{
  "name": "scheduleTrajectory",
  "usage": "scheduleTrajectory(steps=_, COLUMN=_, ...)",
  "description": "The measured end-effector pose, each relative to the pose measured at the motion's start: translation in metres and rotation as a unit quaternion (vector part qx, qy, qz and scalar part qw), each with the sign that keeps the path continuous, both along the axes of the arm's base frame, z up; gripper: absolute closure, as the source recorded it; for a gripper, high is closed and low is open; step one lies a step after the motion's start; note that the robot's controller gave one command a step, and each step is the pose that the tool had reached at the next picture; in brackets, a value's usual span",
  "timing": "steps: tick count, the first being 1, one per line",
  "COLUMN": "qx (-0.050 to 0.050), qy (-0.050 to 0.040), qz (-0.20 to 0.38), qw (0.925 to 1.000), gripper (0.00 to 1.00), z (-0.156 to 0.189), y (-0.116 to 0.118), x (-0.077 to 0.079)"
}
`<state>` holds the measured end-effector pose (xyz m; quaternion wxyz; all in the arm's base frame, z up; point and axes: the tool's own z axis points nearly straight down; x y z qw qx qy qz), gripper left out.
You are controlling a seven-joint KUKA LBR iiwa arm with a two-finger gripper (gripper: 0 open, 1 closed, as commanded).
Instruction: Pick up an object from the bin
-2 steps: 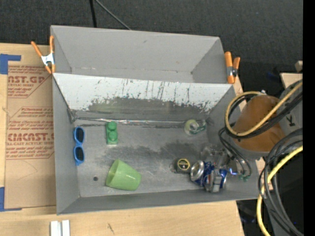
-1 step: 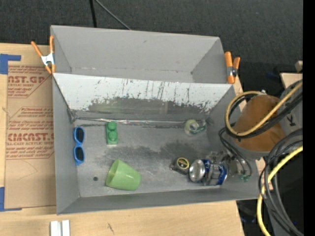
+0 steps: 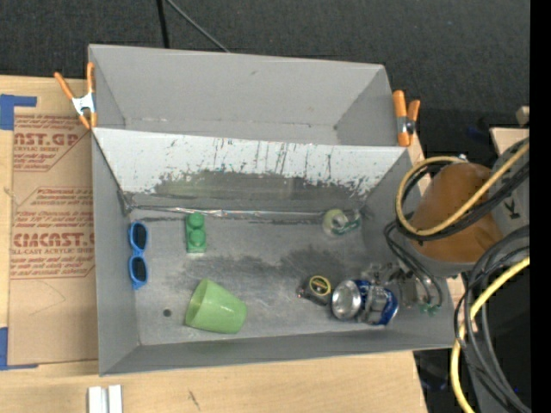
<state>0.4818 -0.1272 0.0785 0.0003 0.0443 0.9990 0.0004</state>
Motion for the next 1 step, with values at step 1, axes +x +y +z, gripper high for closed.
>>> scheduleTrajectory(steps=1, qx=-0.002, qy=-0.0039, qz=0.0, qw=1.0, gripper=1.0, z=0.1028, y=0.0001, x=0.0019)
